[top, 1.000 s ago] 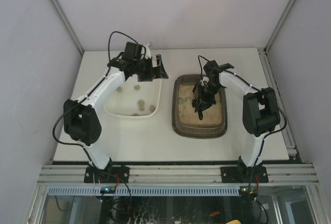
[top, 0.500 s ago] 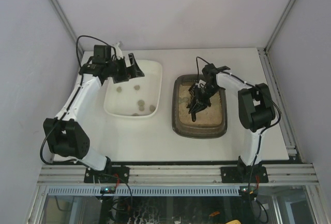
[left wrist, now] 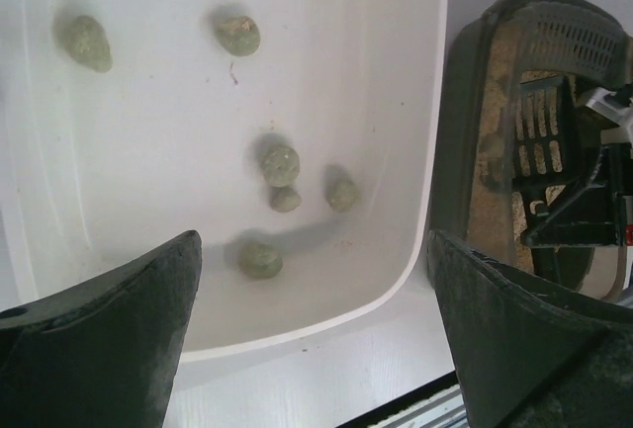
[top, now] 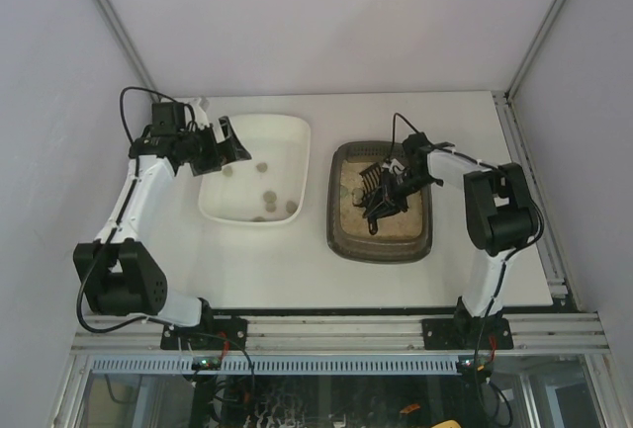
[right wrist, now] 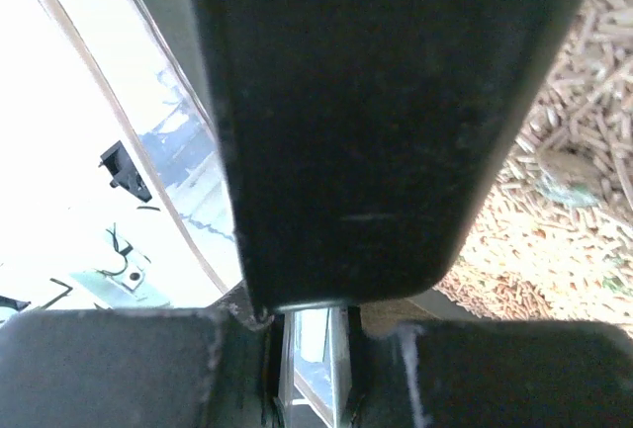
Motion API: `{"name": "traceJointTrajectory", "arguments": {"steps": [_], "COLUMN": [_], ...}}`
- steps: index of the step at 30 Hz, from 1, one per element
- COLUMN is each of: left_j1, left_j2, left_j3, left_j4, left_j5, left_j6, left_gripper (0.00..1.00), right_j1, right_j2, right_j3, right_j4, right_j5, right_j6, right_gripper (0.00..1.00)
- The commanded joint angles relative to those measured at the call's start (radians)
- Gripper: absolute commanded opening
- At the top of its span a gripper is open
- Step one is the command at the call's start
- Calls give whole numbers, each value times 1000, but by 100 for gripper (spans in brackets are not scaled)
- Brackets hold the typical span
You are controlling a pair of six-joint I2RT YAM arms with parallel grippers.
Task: Clean the litter box
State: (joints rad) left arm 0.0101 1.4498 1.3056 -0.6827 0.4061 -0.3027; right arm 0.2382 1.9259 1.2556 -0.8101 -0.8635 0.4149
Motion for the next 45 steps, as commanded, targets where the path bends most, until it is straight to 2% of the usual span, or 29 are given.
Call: {"name": "traceJointTrajectory", "arguments": {"steps": [1,10,15,20,26,28,32,34,38,45], "left_j1": [23,39,43,59,71,73,74,74,76,78], "left_j2": [-62,-135,-170,-187,-194,-199,-199,-196,-200,-217], "left_j3": [-32,-46,-65,-101,-149,-165,-179,-178,-188,-211], "left_j4": [-13,-71,-104,-135,-145,-141,-137,-139,-134,-117], "left_j5": [46,24,-53,-94,-128,-135,-172,-189,-206,-210], "left_j6": [45,141,197,231,240,240,244,247,249,246], "left_gripper": [99,100,100,100,100,100,100,100,100,100], "right_j1": [-37,-72,-92,-105,-112,-118,-134,-142,-125,-119], "right_j2": [-110,-272,-387,-439,-431,-397,-275,-184,-119,-273], "right_j3": [-93,-230,-394,-621,-893,-947,-972,-985,-965,-1034], "right_j4": [116,241,466,866,1568,1758,2032,2267,2313,2307], "right_j5": [-10,-46,-80,-126,-125,-126,-167,-190,-224,-154], "right_j6": [60,119,217,369,590,650,756,861,866,761], "right_gripper": [0,0,0,0,0,0,0,0,0,0]}}
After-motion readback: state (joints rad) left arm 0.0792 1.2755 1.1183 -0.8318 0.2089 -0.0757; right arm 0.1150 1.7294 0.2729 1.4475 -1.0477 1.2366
